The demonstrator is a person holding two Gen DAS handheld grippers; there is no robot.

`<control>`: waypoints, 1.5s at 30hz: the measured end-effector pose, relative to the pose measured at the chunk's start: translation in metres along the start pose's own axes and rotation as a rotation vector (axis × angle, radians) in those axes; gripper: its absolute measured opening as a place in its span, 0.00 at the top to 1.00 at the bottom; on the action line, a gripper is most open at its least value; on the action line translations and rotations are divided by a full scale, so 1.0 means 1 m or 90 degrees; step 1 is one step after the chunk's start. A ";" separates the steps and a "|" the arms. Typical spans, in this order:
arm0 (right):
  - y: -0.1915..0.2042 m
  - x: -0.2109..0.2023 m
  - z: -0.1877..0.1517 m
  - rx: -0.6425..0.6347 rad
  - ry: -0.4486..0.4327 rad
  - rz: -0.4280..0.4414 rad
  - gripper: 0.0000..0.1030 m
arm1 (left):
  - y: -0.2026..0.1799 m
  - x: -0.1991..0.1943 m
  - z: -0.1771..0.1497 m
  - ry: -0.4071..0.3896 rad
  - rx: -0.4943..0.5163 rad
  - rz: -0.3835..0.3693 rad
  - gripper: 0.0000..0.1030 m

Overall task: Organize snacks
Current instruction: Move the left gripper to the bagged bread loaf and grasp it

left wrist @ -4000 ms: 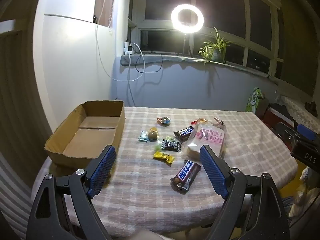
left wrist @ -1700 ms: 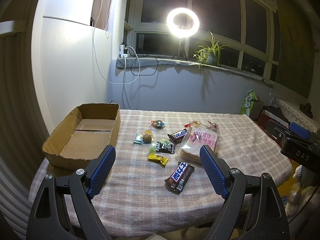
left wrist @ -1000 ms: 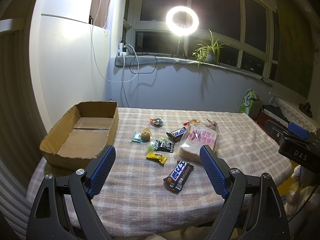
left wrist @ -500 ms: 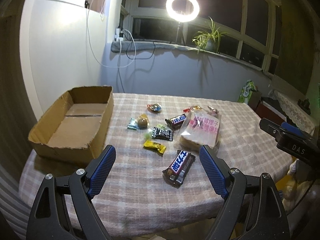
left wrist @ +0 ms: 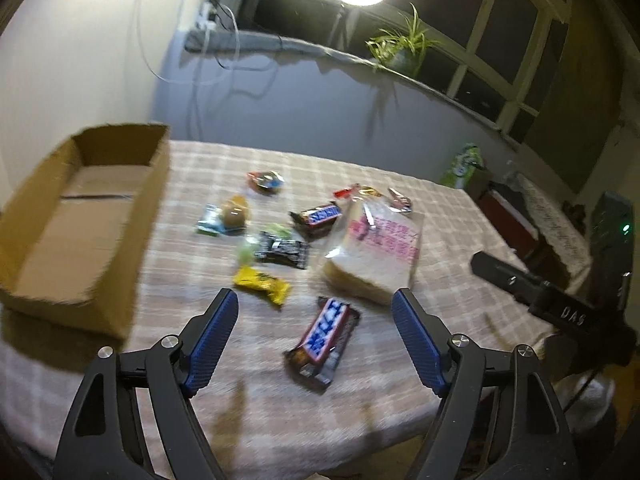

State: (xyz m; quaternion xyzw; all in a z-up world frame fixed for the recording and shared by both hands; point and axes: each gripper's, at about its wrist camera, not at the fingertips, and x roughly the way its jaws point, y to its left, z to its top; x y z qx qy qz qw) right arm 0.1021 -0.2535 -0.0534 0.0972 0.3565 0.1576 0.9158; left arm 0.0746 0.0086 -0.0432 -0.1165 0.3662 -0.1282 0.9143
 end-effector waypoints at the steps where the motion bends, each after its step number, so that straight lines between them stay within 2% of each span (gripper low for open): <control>1: -0.002 0.004 0.001 0.006 0.008 0.008 0.00 | 0.001 0.004 0.002 0.010 -0.008 -0.012 0.23; 4: -0.009 0.017 0.004 0.033 0.032 0.041 0.00 | 0.003 0.021 0.009 0.040 -0.027 -0.057 0.26; 10: -0.022 0.045 0.008 0.095 0.082 0.105 0.00 | 0.005 0.055 0.021 0.083 -0.032 -0.084 0.33; 13: -0.029 0.061 0.009 0.126 0.108 0.134 0.06 | 0.006 0.069 0.024 0.108 -0.034 -0.098 0.34; 15: -0.031 0.071 0.009 0.141 0.123 0.149 0.10 | 0.007 0.078 0.026 0.119 -0.034 -0.101 0.38; 21: -0.027 0.091 0.012 0.149 0.150 0.182 0.18 | 0.010 0.095 0.032 0.147 -0.043 -0.118 0.45; 23: -0.027 0.094 0.012 0.150 0.158 0.191 0.25 | 0.010 0.098 0.033 0.153 -0.039 -0.121 0.46; 27: -0.026 0.102 0.013 0.156 0.174 0.205 0.33 | 0.009 0.099 0.035 0.155 -0.035 -0.129 0.48; 31: -0.024 0.108 0.013 0.159 0.193 0.225 0.49 | 0.008 0.099 0.036 0.157 -0.029 -0.132 0.52; 37: -0.018 0.109 0.015 0.144 0.191 0.218 0.52 | 0.003 0.101 0.038 0.159 -0.018 -0.134 0.52; 45: -0.012 0.099 0.019 0.132 0.179 0.221 0.53 | -0.001 0.085 0.039 0.138 -0.013 -0.135 0.54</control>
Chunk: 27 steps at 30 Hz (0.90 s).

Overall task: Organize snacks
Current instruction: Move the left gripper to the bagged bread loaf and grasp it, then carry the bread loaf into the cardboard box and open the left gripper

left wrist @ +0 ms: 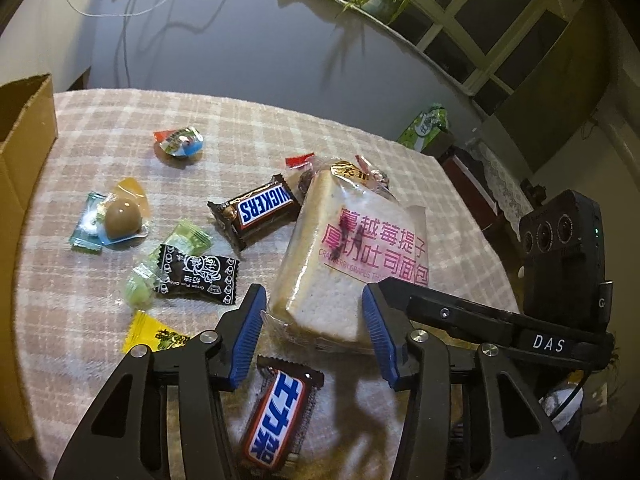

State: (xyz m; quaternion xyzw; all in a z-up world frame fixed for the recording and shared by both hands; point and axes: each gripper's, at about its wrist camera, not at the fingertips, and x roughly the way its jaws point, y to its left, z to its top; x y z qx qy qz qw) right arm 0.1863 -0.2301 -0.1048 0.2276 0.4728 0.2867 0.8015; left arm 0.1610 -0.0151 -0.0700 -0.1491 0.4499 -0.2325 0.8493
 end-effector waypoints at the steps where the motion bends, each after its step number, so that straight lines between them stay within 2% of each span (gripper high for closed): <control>1: 0.003 -0.001 0.000 -0.005 -0.002 0.001 0.53 | 0.000 -0.003 -0.001 -0.004 -0.001 0.001 0.54; 13: 0.053 -0.005 0.003 -0.068 -0.011 0.025 0.54 | 0.014 -0.059 -0.003 -0.073 -0.013 0.022 0.54; 27: 0.138 0.033 0.002 -0.169 0.027 0.069 0.54 | 0.063 -0.127 -0.014 -0.147 -0.065 0.086 0.54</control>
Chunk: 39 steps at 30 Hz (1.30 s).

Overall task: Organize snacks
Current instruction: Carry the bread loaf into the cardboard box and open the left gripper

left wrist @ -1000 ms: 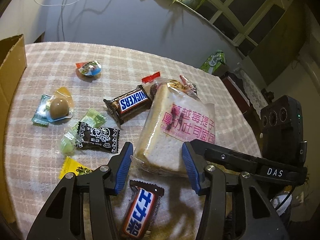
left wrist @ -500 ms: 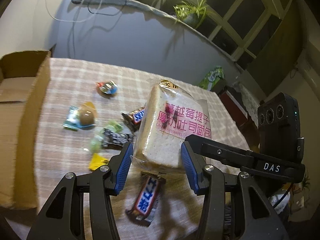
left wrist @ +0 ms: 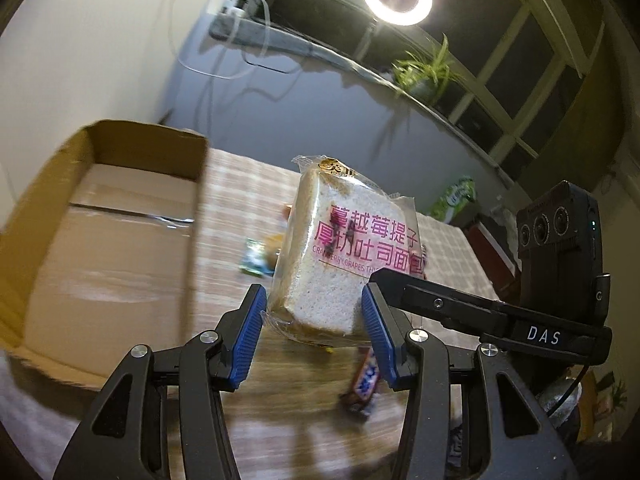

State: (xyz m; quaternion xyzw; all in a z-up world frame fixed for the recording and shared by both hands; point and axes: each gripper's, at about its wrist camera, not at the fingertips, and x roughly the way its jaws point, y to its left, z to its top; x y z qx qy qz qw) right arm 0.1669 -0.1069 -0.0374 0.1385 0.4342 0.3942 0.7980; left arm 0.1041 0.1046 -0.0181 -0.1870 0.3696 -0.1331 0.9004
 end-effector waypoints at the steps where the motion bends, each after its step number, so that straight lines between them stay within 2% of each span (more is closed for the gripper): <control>1: 0.006 0.006 0.002 -0.007 0.005 0.005 0.54 | 0.004 -0.004 -0.001 -0.004 -0.003 0.007 0.54; 14: 0.071 0.087 0.017 -0.088 0.078 0.056 0.54 | 0.070 -0.046 -0.003 -0.045 -0.070 0.089 0.54; 24: 0.093 0.135 0.019 -0.108 0.118 0.066 0.54 | 0.106 -0.054 -0.008 -0.049 -0.101 0.124 0.54; 29: 0.100 0.149 0.019 -0.116 0.129 0.057 0.54 | 0.115 -0.050 -0.008 -0.044 -0.106 0.134 0.54; 32: 0.103 0.156 0.020 -0.127 0.130 0.045 0.54 | 0.116 -0.048 -0.009 -0.041 -0.101 0.137 0.60; 39: 0.107 0.156 0.023 -0.138 0.121 0.037 0.54 | 0.117 -0.051 -0.011 -0.047 -0.102 0.149 0.60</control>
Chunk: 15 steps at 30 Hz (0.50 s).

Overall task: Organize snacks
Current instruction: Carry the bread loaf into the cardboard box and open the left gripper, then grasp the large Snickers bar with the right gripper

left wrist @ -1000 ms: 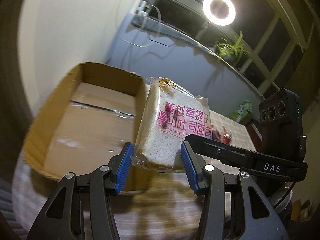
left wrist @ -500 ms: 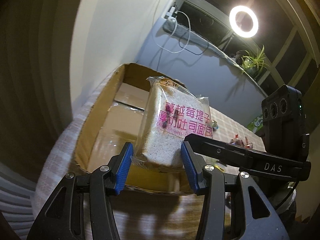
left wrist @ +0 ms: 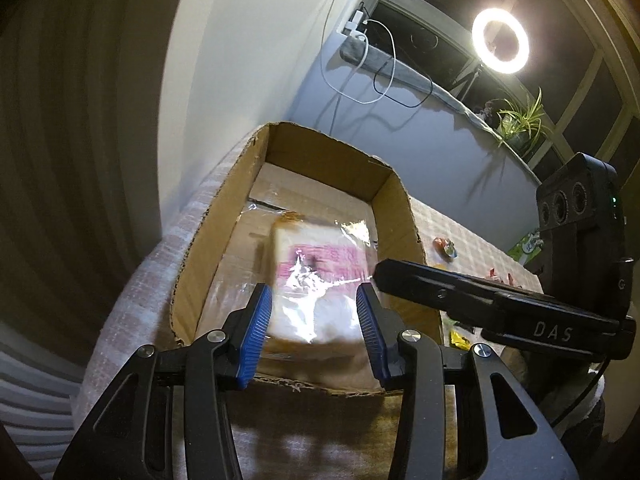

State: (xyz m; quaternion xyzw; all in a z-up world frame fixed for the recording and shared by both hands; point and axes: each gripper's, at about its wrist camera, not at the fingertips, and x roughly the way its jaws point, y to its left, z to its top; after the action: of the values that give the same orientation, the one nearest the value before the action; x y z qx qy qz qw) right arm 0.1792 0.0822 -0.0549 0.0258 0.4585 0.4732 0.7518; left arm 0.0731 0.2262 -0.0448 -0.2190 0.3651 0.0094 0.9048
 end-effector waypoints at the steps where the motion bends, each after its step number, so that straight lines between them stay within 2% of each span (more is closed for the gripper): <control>1: -0.001 -0.001 0.000 0.001 -0.003 -0.003 0.54 | 0.000 0.000 0.000 -0.001 -0.002 0.001 0.60; 7: -0.005 -0.012 0.001 0.001 -0.015 -0.014 0.54 | -0.003 -0.009 -0.001 -0.010 0.003 0.007 0.60; 15: -0.013 -0.048 -0.015 0.001 -0.036 -0.037 0.54 | -0.020 -0.016 -0.008 -0.015 0.025 0.001 0.60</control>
State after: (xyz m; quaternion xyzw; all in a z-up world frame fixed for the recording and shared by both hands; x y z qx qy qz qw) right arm 0.1715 0.0336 -0.0374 0.0264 0.4377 0.4496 0.7782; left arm 0.0597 0.2076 -0.0311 -0.2010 0.3546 0.0052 0.9132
